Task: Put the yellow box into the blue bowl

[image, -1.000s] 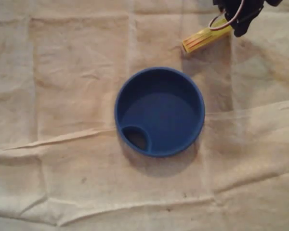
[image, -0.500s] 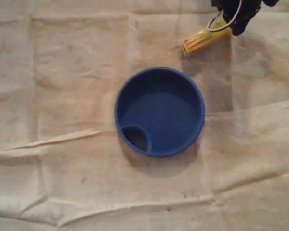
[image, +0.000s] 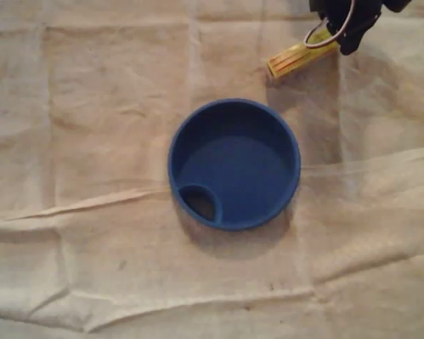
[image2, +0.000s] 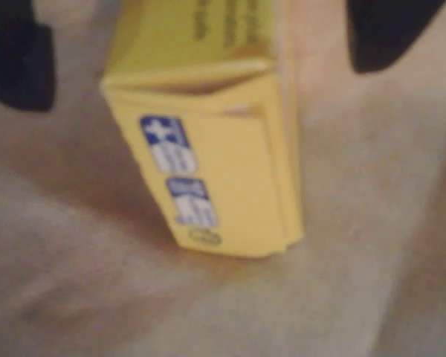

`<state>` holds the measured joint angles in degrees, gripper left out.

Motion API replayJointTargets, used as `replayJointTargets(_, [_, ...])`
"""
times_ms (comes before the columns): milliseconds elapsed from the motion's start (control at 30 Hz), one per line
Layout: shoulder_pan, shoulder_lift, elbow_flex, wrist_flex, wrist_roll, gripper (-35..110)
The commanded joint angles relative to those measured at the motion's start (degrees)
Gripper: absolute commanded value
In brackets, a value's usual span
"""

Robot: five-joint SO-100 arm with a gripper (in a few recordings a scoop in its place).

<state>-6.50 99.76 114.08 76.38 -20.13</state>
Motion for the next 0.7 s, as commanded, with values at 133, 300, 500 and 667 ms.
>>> replayJointTargets(133, [0.4,0.6,-0.5,-2.5,-0.4,22])
replayJointTargets(300, [0.4,-0.8,0.4,-3.3,-0.4,22])
replayJointTargets(500, [0.4,-3.7,-0.4,-3.3,-0.4,22])
replayJointTargets(667, [0.4,-4.0,-1.7,-3.3,-0.5,22])
